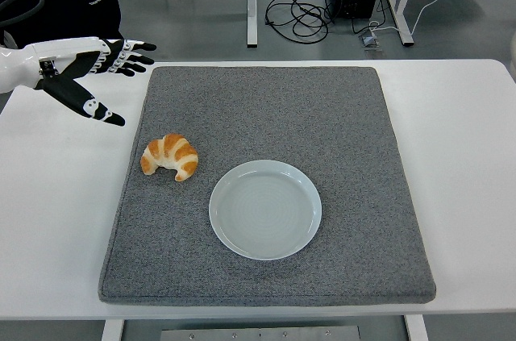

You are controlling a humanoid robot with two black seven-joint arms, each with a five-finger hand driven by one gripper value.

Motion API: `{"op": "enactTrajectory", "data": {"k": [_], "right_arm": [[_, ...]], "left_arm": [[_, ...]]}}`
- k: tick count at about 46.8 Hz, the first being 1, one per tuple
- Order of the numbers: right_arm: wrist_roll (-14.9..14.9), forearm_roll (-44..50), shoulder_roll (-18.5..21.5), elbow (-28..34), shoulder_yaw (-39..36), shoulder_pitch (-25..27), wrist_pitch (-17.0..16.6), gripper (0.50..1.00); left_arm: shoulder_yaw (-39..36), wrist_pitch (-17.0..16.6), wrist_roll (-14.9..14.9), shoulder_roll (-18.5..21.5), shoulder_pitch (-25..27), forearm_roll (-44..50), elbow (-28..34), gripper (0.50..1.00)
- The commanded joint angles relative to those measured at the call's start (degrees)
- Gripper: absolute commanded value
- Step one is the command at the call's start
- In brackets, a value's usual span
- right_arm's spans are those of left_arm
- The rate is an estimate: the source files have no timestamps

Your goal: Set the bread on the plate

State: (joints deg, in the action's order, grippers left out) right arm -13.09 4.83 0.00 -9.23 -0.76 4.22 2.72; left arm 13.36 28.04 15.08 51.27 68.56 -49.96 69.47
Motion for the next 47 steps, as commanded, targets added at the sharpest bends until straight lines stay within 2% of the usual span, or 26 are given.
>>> {"op": "enactTrajectory", "data": {"k": [1,5,16,24,28,37,47], "right_arm": [[0.0,0.0,0.0,0.0,0.0,0.0,0.0,1.0],[0.0,0.0,0.0,-0.1,0.1,-0.1,0.0,1.0],[0.0,0.0,0.0,0.0,0.1,-0.1,0.0,1.0],[0.0,0.0,0.0,0.1,0.1,-0.1,0.0,1.0],[0.0,0.0,0.0,0.1,0.1,-0.1,0.0,1.0],[0.0,0.0,0.0,0.1,0.1,-0.1,0.0,1.0],[0.0,0.0,0.0,0.0,0.1,-0.1,0.0,1.0]], "left_arm": [[0.1,-0.8,0.1,-0.1,-0.1,-3.6,0.2,0.96],[0.0,-4.4,0.1,-0.8,-1.3,-7.1,0.2,0.96],[0.2,-15.0,0.3,-5.5,-9.3,-12.4,0.1,0.96],[0.1,-21.0,2.9,-10.0,-12.1,-12.3,-0.2,0.96],[0.1,-22.7,3.0,-11.0,-13.2,-12.4,-0.4,0.96],[0.0,-23.9,3.3,-11.5,-15.2,-12.5,-1.2,0.96],[-0.1,-26.4,7.2,-12.0,-15.7,-13.7,-4.5,0.96]]}}
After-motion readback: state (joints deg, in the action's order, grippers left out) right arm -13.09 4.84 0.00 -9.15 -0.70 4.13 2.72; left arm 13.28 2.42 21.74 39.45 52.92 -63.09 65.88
